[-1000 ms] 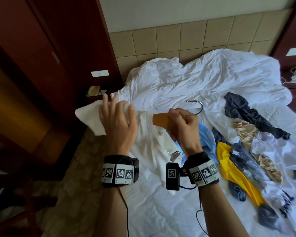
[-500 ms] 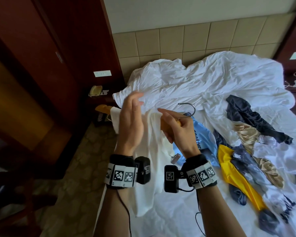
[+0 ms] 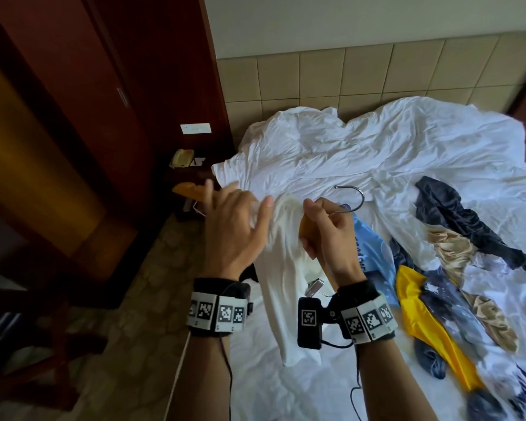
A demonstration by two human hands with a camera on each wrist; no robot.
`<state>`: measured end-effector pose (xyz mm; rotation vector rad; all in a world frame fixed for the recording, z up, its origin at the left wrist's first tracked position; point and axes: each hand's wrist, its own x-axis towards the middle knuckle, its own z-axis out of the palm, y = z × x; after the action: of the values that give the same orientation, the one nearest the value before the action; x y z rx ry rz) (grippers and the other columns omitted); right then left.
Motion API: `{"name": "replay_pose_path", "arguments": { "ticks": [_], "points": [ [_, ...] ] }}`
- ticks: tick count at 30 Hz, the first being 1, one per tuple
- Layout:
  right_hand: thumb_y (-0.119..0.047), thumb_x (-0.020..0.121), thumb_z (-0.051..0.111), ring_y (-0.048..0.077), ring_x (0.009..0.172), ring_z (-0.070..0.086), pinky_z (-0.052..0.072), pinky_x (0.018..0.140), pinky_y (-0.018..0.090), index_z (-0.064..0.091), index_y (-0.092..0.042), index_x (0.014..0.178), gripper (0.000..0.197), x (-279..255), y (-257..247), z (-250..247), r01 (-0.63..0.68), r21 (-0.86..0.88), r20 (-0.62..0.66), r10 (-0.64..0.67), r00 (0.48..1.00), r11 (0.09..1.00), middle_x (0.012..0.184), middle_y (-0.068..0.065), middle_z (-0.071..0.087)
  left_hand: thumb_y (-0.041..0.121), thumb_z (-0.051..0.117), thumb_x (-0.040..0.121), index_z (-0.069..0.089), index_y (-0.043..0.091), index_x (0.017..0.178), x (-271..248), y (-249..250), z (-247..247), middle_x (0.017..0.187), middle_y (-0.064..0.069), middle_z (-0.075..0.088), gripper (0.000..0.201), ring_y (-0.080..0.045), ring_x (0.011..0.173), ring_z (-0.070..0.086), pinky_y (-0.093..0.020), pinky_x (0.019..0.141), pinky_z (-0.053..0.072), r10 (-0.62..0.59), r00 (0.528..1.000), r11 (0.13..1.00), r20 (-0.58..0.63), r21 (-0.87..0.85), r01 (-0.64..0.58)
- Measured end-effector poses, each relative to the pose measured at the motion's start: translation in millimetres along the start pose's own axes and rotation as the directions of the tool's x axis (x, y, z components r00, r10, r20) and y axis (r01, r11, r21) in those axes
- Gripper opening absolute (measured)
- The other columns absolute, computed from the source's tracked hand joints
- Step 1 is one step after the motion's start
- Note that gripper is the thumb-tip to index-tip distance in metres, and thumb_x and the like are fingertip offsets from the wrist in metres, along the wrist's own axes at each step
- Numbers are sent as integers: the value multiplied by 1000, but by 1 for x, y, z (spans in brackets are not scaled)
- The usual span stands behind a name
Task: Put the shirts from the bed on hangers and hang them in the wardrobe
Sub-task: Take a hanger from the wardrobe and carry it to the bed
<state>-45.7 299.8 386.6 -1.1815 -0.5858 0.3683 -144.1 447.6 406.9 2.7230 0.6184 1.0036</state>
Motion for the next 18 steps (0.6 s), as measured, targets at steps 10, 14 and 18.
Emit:
{"name": "replay_pose_path", "arguments": {
  "ticks": [10,14,18],
  "points": [
    [-71,104,31,28,45,44,34,48,35,52,-9,59,80,-10,-12,10,-67,-99,-21,65,998,993,50,23,47,57,27,106,54,16,85,1,42,5,74,2,61,53,-20,68,57,-41,72,45,167,985,976,37,-151,-159],
    [-97,82,28,27,47,40,33,48,34,57,-9,80,93,-9,-2,14,-122,-8,64,122,990,992,58,22,44,53,19,108,48,21,82,1,49,3,68,7,56,51,-19,64,58,-38,61,43,198,979,971,51,-150,-188],
    [-107,65,34,23,46,34,31,44,28,51,-3,113,116,-8,3,13,-195,127,110,181,977,973,59,14,38,49,28,109,43,25,80,0,44,0,61,10,47,40,-14,55,50,-36,54,40,198,979,964,36,-187,-188]
  ]
}}
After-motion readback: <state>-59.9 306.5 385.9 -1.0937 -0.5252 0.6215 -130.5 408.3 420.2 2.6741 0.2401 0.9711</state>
